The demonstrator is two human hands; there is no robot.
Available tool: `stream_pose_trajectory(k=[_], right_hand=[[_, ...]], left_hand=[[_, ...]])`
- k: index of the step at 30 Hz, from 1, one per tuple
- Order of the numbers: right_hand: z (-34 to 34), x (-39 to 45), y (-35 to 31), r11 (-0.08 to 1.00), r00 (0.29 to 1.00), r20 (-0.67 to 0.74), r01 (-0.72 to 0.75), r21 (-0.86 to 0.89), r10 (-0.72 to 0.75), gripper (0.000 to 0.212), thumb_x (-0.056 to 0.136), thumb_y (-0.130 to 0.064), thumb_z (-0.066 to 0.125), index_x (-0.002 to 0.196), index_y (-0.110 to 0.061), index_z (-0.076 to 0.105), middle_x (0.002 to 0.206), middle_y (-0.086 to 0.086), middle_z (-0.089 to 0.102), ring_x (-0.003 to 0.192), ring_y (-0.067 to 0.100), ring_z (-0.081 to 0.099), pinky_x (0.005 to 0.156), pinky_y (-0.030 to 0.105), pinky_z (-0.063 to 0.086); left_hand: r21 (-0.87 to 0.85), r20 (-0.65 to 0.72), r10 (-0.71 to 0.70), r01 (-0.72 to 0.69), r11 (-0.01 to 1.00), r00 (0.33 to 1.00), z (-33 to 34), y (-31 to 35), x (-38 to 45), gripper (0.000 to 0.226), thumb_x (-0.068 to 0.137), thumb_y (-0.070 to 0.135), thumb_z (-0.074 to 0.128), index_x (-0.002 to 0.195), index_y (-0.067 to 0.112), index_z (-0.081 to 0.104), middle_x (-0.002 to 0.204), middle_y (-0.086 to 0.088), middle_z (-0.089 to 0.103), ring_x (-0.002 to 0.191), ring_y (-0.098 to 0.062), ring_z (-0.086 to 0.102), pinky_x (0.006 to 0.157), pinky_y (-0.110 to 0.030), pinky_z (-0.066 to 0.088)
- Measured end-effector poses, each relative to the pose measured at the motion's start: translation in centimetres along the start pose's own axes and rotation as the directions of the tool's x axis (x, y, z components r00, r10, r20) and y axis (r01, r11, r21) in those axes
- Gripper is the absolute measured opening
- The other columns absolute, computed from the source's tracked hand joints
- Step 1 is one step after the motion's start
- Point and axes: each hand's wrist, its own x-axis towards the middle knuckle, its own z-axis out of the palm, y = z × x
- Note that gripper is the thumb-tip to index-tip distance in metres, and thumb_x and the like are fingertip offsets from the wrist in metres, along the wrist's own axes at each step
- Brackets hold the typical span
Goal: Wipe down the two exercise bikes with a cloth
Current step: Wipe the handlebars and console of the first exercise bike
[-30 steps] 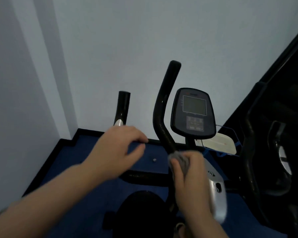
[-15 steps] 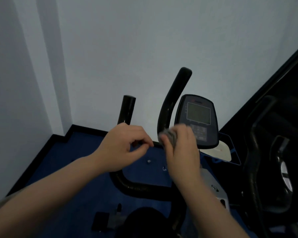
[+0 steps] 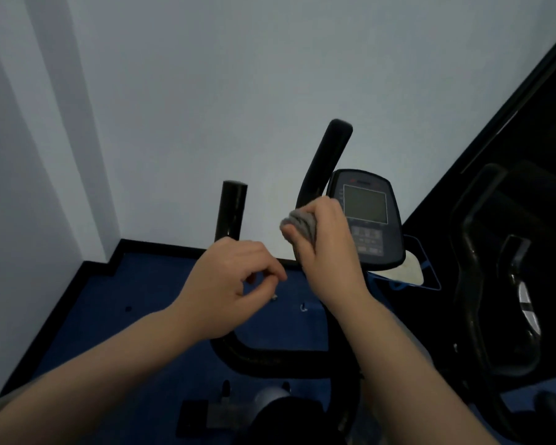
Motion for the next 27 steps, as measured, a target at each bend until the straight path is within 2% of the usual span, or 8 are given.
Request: stream_pose_trajectory(k=[5, 8, 11, 14, 17, 20, 23, 27], right_hand=[[-2.2, -5.7, 1.6, 0.994, 0.997, 0.029, 0.077, -0.079, -0.075, 0.027, 0.088, -0.021, 0.064, 0.091, -0.035, 0.041, 0.092, -0.013, 0.044, 0.087, 0.009, 0.050, 0.073, 0.030, 0.045], [-1.0, -1.4, 1.3, 0.988, 0.992, 0.052, 0.117, -0.099, -0.113, 0.014, 0.090, -0.017, 0.062, 0.092, -0.017, 0.047, 0.094, -0.003, 0.047, 0.090, 0.015, 0.054, 0.077, 0.038, 0.050], [0.2, 3.1, -0.3, 0.999, 0.997, -0.075, -0.011, -0.048, 0.007, 0.016, 0.091, -0.011, 0.061, 0.086, -0.006, 0.047, 0.090, 0.003, 0.048, 0.082, 0.014, 0.052, 0.072, 0.028, 0.047], [0.2, 0.8, 0.2, 0.995, 0.989, -0.120, -0.075, 0.070, 0.083, 0.019, 0.090, -0.016, 0.064, 0.084, -0.022, 0.048, 0.088, 0.000, 0.050, 0.079, 0.004, 0.052, 0.067, 0.015, 0.041], [-0.8, -2.7, 1.0, 0.999, 0.999, -0.035, -0.008, -0.040, 0.007, 0.021, 0.086, -0.027, 0.062, 0.085, -0.036, 0.044, 0.091, -0.011, 0.048, 0.087, 0.007, 0.052, 0.072, 0.024, 0.045], [-0.8, 0.9, 0.8, 0.994, 0.998, 0.003, 0.059, -0.088, -0.059, 0.013, 0.089, -0.020, 0.065, 0.091, -0.020, 0.052, 0.093, -0.007, 0.047, 0.087, 0.008, 0.052, 0.074, 0.023, 0.045], [0.2, 3.8, -0.2, 0.997, 0.990, -0.138, -0.024, -0.077, 0.013, 0.013, 0.088, -0.012, 0.067, 0.087, -0.007, 0.055, 0.094, 0.001, 0.050, 0.085, 0.012, 0.055, 0.074, 0.023, 0.046], [-0.1, -1.0, 0.2, 0.995, 0.984, -0.151, -0.087, 0.045, 0.093, 0.026, 0.083, -0.017, 0.072, 0.082, -0.033, 0.052, 0.089, -0.014, 0.050, 0.084, -0.004, 0.054, 0.068, 0.003, 0.038]], left_hand=[[-0.111, 0.099, -0.032, 0.043, 0.993, 0.995, -1.3, -0.2, 1.4, 0.015, 0.086, 0.027, 0.055, 0.086, 0.027, 0.070, 0.075, 0.014, 0.062, 0.065, -0.006, 0.057, 0.065, -0.023, 0.044], [-0.145, 0.093, -0.019, 0.033, 0.989, 0.995, -2.1, -1.0, 3.6, 0.015, 0.086, 0.022, 0.055, 0.087, 0.025, 0.070, 0.077, 0.013, 0.061, 0.066, -0.011, 0.058, 0.061, -0.025, 0.048], [-0.119, 0.047, 0.008, -0.002, 0.993, 0.999, -1.8, -1.4, 4.3, 0.014, 0.085, 0.014, 0.058, 0.087, 0.019, 0.071, 0.076, 0.010, 0.063, 0.063, -0.009, 0.058, 0.059, -0.028, 0.049], [-0.115, 0.032, 0.025, -0.022, 0.993, 0.999, -1.4, -1.5, 4.0, 0.014, 0.083, 0.017, 0.057, 0.085, 0.020, 0.071, 0.072, 0.011, 0.059, 0.059, 0.002, 0.048, 0.056, -0.015, 0.042], [-0.147, 0.035, 0.024, -0.018, 0.989, 0.999, -1.3, -1.9, 4.0, 0.014, 0.084, 0.017, 0.057, 0.084, 0.021, 0.070, 0.070, 0.011, 0.057, 0.058, 0.004, 0.045, 0.056, -0.009, 0.036], [-0.147, 0.015, 0.022, -0.020, 0.989, 1.000, -1.2, -2.1, 3.9, 0.015, 0.084, 0.018, 0.055, 0.084, 0.021, 0.070, 0.071, 0.010, 0.058, 0.059, 0.000, 0.049, 0.055, -0.014, 0.040], [-0.130, 0.005, 0.027, -0.026, 0.991, 1.000, -1.1, -2.1, 3.8, 0.015, 0.084, 0.019, 0.054, 0.084, 0.021, 0.069, 0.071, 0.011, 0.058, 0.059, -0.003, 0.051, 0.055, -0.018, 0.043], [-0.124, 0.010, 0.025, -0.024, 0.992, 1.000, -1.0, -2.0, 3.8, 0.015, 0.084, 0.018, 0.055, 0.084, 0.021, 0.070, 0.070, 0.011, 0.057, 0.058, -0.002, 0.048, 0.054, -0.017, 0.042]])
